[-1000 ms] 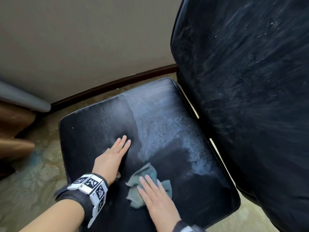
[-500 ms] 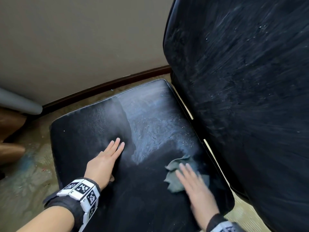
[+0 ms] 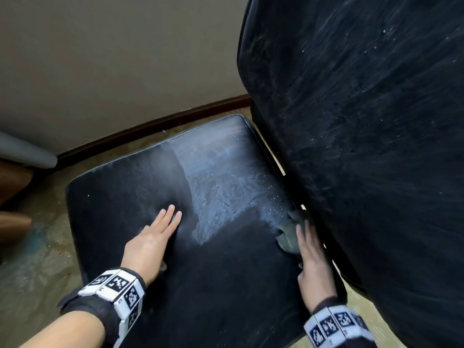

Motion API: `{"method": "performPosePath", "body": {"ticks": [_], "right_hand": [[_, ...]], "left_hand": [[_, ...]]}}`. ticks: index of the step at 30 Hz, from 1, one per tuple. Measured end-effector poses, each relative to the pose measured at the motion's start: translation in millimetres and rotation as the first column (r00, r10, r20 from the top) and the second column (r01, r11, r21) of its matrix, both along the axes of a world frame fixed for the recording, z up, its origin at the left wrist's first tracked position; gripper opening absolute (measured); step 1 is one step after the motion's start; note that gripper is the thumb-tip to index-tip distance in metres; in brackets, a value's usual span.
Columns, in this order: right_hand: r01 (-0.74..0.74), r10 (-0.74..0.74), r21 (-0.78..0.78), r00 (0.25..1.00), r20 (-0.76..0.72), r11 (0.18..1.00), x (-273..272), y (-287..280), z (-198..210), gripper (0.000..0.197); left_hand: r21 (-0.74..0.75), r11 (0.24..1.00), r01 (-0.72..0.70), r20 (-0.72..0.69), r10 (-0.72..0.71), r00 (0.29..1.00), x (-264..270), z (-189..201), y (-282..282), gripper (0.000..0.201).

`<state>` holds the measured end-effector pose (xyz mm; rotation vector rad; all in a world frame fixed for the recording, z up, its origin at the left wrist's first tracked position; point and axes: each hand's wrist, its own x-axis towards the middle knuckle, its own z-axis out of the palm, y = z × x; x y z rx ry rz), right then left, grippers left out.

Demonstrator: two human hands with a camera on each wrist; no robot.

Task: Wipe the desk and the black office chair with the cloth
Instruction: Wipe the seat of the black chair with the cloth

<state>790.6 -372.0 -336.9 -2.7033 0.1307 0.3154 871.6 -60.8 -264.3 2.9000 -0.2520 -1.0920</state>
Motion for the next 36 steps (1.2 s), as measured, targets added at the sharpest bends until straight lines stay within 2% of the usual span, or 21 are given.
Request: {"method": "performPosePath", "body": {"ticks": [3, 5, 8, 11, 13, 15, 17, 18, 21, 22, 23, 26, 27, 28, 29, 31, 33, 35, 36], "right_hand": [[-0.013, 0.013, 0.003, 0.999, -0.033, 1.000, -44, 9, 3, 0.106], [-0.100, 0.100, -0.002, 0.993, -0.057, 0.995, -62, 9, 3, 0.116], [-0.114, 0.111, -0.056, 0.992, -0.054, 0.992, -14, 9, -4, 0.122], [-0.101, 0.094, -0.072, 0.992, -0.084, 0.992, 29, 18, 1, 0.120], [-0.258, 0.240, -0.125, 0.961, -0.141, 0.958, 7, 32, 6, 0.117], [-0.357, 0.345, -0.080, 0.930, -0.128, 0.931, -24, 41, 8, 0.100], [-0.319, 0.313, -0.066, 0.946, -0.085, 0.946, -4, 43, 13, 0.105], [-0.228, 0.220, -0.072, 0.970, -0.107, 0.971, 21, 45, 18, 0.109], [0.089, -0.099, -0.065, 0.981, -0.165, 0.994, 91, 59, 34, 0.093], [0.072, -0.093, -0.113, 0.977, -0.192, 0.991, 91, 68, 33, 0.095], [-0.037, 0.000, -0.168, 0.976, -0.217, 0.985, 76, 75, 29, 0.102], [-0.289, 0.255, -0.115, 0.936, -0.241, 0.950, 7, 78, 21, 0.122], [-0.311, 0.283, -0.118, 0.937, -0.205, 0.943, 7, 73, 20, 0.125], [-0.317, 0.295, -0.124, 0.940, -0.171, 0.940, 21, 69, 20, 0.125], [-0.264, 0.242, -0.157, 0.959, -0.150, 0.952, 45, 65, 22, 0.121], [-0.074, 0.044, -0.171, 0.985, -0.169, 0.982, 109, 60, 28, 0.102], [0.072, -0.093, -0.117, 0.978, -0.187, 0.991, 133, 70, 31, 0.090], [-0.065, 0.032, -0.163, 0.979, -0.200, 0.984, 105, 83, 28, 0.102], [-0.165, 0.135, -0.124, 0.966, -0.223, 0.978, 77, 90, 27, 0.111]], "left_hand": [[0.001, 1.000, 0.006, 0.023, -0.006, 1.000, 0, -2, 2, 0.104], [0.004, 1.000, -0.002, 0.021, 0.002, 1.000, -1, -4, 2, 0.106], [0.005, 1.000, 0.001, 0.025, -0.001, 1.000, -1, -4, 0, 0.107], [0.014, 1.000, -0.006, 0.012, 0.006, 1.000, -3, -4, 0, 0.108], [0.017, 1.000, -0.007, 0.018, 0.006, 1.000, -2, -4, 0, 0.108], [0.011, 1.000, -0.011, 0.026, 0.011, 1.000, -2, -4, -1, 0.108], [0.001, 1.000, -0.018, 0.024, 0.018, 1.000, -2, -4, -1, 0.107], [-0.005, 1.000, -0.023, 0.021, 0.023, 1.000, -2, -5, 0, 0.107], [0.001, 1.000, -0.025, 0.017, 0.025, 1.000, -4, -6, 1, 0.108], [0.006, 1.000, -0.027, 0.013, 0.027, 1.000, -4, -5, 1, 0.109], [0.011, 1.000, -0.026, 0.013, 0.025, 1.000, -4, -5, 1, 0.109], [0.003, 1.000, -0.020, 0.025, 0.020, 0.999, -4, -6, 1, 0.109], [0.005, 1.000, -0.020, 0.030, 0.020, 0.999, -3, -6, 2, 0.109], [0.003, 1.000, -0.019, 0.023, 0.019, 1.000, -3, -5, 1, 0.109], [-0.005, 1.000, -0.019, 0.012, 0.019, 1.000, -4, -5, 2, 0.109], [-0.013, 0.999, -0.033, 0.013, 0.033, 0.999, -4, -5, 2, 0.109], [-0.017, 0.999, -0.039, 0.004, 0.039, 0.999, -5, -4, 3, 0.110], [-0.010, 0.999, -0.033, 0.002, 0.033, 0.999, -4, -4, 2, 0.110], [-0.005, 1.000, -0.026, 0.004, 0.026, 1.000, -3, -3, 2, 0.109]]}}
